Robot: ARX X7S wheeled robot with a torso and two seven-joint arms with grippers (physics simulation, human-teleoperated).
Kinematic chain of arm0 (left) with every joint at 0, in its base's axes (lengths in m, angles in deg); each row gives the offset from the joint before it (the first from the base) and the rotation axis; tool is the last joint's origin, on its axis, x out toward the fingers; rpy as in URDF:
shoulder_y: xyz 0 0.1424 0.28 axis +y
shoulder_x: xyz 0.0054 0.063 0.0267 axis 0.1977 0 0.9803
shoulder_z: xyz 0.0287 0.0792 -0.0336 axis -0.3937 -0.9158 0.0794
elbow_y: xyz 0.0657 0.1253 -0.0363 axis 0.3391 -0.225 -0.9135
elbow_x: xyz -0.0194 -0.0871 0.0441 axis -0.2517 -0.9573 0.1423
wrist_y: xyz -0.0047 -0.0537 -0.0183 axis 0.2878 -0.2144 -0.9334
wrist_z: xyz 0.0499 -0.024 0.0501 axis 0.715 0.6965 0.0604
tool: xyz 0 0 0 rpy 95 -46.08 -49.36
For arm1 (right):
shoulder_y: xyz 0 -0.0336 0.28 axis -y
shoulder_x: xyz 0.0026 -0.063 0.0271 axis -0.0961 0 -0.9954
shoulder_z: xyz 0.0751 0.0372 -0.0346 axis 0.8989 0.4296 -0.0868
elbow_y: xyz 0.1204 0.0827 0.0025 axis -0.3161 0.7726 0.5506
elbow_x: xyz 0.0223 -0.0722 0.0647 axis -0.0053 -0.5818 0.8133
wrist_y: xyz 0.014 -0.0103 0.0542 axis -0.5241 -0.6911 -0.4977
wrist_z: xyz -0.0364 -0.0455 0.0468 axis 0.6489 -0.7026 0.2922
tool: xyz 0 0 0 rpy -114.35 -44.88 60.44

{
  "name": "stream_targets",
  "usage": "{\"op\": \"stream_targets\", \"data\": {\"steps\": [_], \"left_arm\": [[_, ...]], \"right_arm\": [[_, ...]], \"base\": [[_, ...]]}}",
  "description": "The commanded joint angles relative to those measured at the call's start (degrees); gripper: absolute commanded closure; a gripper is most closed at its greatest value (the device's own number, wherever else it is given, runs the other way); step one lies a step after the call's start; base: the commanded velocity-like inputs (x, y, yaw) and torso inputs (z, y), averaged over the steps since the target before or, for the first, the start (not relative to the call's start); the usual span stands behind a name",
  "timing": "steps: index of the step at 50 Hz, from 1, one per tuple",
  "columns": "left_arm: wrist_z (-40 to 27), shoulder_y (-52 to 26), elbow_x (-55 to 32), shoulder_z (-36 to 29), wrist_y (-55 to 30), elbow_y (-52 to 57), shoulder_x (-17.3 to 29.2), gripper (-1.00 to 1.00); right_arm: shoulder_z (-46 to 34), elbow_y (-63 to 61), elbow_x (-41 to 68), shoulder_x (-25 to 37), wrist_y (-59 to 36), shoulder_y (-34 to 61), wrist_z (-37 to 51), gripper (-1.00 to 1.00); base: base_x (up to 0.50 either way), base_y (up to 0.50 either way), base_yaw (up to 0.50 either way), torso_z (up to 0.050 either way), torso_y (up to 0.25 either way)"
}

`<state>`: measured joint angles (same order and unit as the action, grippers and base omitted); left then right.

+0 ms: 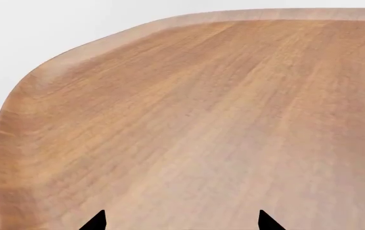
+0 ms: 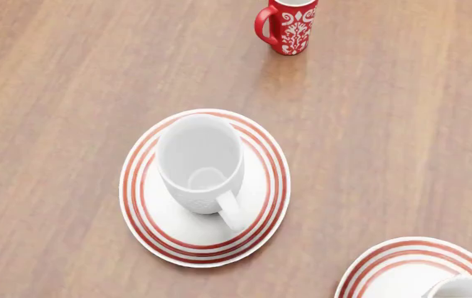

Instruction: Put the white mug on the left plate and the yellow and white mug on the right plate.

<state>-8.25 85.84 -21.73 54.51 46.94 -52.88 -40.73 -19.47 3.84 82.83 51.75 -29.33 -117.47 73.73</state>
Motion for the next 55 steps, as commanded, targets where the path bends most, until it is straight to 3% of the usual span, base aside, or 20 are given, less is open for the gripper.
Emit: {"op": "stream_targets", "data": {"steps": [1,11,12,36,55], "left_arm": [[2.55,0.19,0.57,1.61,1.91,-1.2,-0.69,-1.0],[2.56,-0.05,0.6,1.39,1.93,-1.45,-0.65,-1.0],[2.55,-0.04,0.58,1.38,1.92,-1.44,-0.64,-1.0],[2.38,-0.39,0.66,0.98,1.91,-1.74,-0.55,-1.0],[2.15,-0.27,0.5,0.9,1.91,-1.46,-0.44,-1.0]], "right_arm": [[-1.25,2.82,-5.0,-1.47,0.29,1.91,-1.22,1.0],[-1.25,3.67,-5.32,-1.76,0.67,2.43,-1.08,1.0],[-1.15,3.29,-5.14,-1.77,0.69,2.2,-1.04,-1.0],[1.83,-2.31,-1.75,-4.92,18.0,-4.02,-9.48,-1.0],[5.09,-14.9,-0.44,-2.93,15.43,-8.26,-5.7,-1.0]], "base": [[0.0,0.0,0.0,0.0,0.0],[0.0,0.0,0.0,0.0,0.0],[0.0,0.0,0.0,0.0,0.0],[0.0,0.0,0.0,0.0,0.0],[0.0,0.0,0.0,0.0,0.0]]}}
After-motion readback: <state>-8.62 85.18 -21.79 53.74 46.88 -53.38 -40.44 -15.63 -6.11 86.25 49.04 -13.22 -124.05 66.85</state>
